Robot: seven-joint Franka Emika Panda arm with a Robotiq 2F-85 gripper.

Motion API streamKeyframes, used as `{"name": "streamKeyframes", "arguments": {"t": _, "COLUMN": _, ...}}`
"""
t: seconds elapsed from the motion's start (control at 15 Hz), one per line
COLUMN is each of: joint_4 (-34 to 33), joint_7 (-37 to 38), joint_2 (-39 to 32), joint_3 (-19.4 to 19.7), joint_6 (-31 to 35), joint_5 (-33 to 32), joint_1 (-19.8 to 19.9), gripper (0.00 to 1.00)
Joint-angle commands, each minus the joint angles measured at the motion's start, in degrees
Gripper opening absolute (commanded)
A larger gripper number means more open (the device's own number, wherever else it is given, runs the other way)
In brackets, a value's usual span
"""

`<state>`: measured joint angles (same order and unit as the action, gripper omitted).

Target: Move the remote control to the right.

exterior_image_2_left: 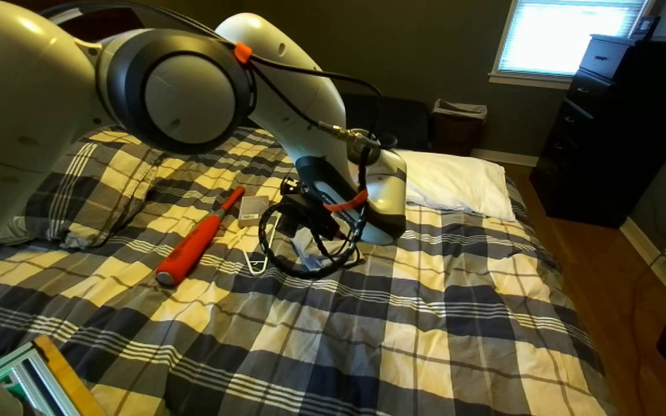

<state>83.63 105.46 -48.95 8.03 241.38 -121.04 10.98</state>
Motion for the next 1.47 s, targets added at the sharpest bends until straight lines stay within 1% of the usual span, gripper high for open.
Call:
{"name": "streamKeyframes", "arguments": {"t": 0.0, "joint_4": -5.0, "joint_7": 12.2, "joint_2": -4.4, "joint_3": 6.6, "joint_6": 3.0, "joint_5": 0.7, "joint_1": -5.1, "gripper": 0.28}}
{"name": "streamKeyframes", "arguments": {"t": 0.07, "joint_4": -6.0, "joint_7": 16.2, "joint_2": -5.1, "joint_3": 5.6, "joint_6": 2.4, "joint_5": -1.6, "joint_1": -4.3, "gripper": 0.28}}
{"name": "streamKeyframes", "arguments": {"t": 0.13, "joint_4": -6.2, "joint_7": 19.0, "joint_2": -5.5, "joint_3": 6.9, "joint_6": 2.3, "joint_5": -1.5, "joint_1": -5.0, "gripper": 0.28}}
{"name": "streamKeyframes", "arguments": {"t": 0.2, "joint_4": -6.0, "joint_7": 21.1, "joint_2": -6.1, "joint_3": 9.1, "joint_6": 2.4, "joint_5": -0.1, "joint_1": -6.2, "gripper": 0.28}}
{"name": "streamKeyframes", "arguments": {"t": 0.4, "joint_4": -6.1, "joint_7": 29.0, "joint_2": -7.2, "joint_3": 11.9, "joint_6": 2.2, "joint_5": -0.5, "joint_1": -6.9, "gripper": 0.28}}
{"name": "streamKeyframes", "arguments": {"t": 0.6, "joint_4": -4.6, "joint_7": 36.4, "joint_2": -6.9, "joint_3": 14.1, "joint_6": 0.9, "joint_5": -0.4, "joint_1": -7.1, "gripper": 0.28}}
{"name": "streamKeyframes", "arguments": {"t": 0.67, "joint_4": -3.7, "joint_7": 30.5, "joint_2": -6.3, "joint_3": 12.1, "joint_6": -0.1, "joint_5": -0.2, "joint_1": -6.2, "gripper": 0.53}}
{"name": "streamKeyframes", "arguments": {"t": 0.8, "joint_4": -3.7, "joint_7": 33.1, "joint_2": -6.3, "joint_3": 12.8, "joint_6": -0.2, "joint_5": -0.3, "joint_1": -6.0, "gripper": 0.53}}
{"name": "streamKeyframes", "arguments": {"t": 0.87, "joint_4": -3.7, "joint_7": 33.7, "joint_2": -6.3, "joint_3": 12.9, "joint_6": -0.2, "joint_5": -0.3, "joint_1": -6.0, "gripper": 0.28}}
{"name": "streamKeyframes", "arguments": {"t": 1.0, "joint_4": -8.5, "joint_7": 36.2, "joint_2": -8.0, "joint_3": 15.3, "joint_6": -1.6, "joint_5": -2.4, "joint_1": -7.8, "gripper": 0.28}}
{"name": "streamKeyframes", "arguments": {"t": 1.07, "joint_4": -11.8, "joint_7": 38.9, "joint_2": -9.6, "joint_3": 16.7, "joint_6": -0.7, "joint_5": -3.8, "joint_1": -8.5, "gripper": 0.28}}
{"name": "streamKeyframes", "arguments": {"t": 1.2, "joint_4": -18.1, "joint_7": 41.9, "joint_2": -12.1, "joint_3": 18.7, "joint_6": 1.1, "joint_5": -5.9, "joint_1": -9.1, "gripper": 0.28}}
{"name": "streamKeyframes", "arguments": {"t": 1.33, "joint_4": -23.8, "joint_7": 42.5, "joint_2": -13.9, "joint_3": 19.2, "joint_6": 1.0, "joint_5": -6.3, "joint_1": -8.3, "gripper": 0.28}}
{"name": "streamKeyframes", "arguments": {"t": 1.4, "joint_4": -26.8, "joint_7": 40.3, "joint_2": -14.7, "joint_3": 18.7, "joint_6": 0.9, "joint_5": -4.6, "joint_1": -7.4, "gripper": 0.28}}
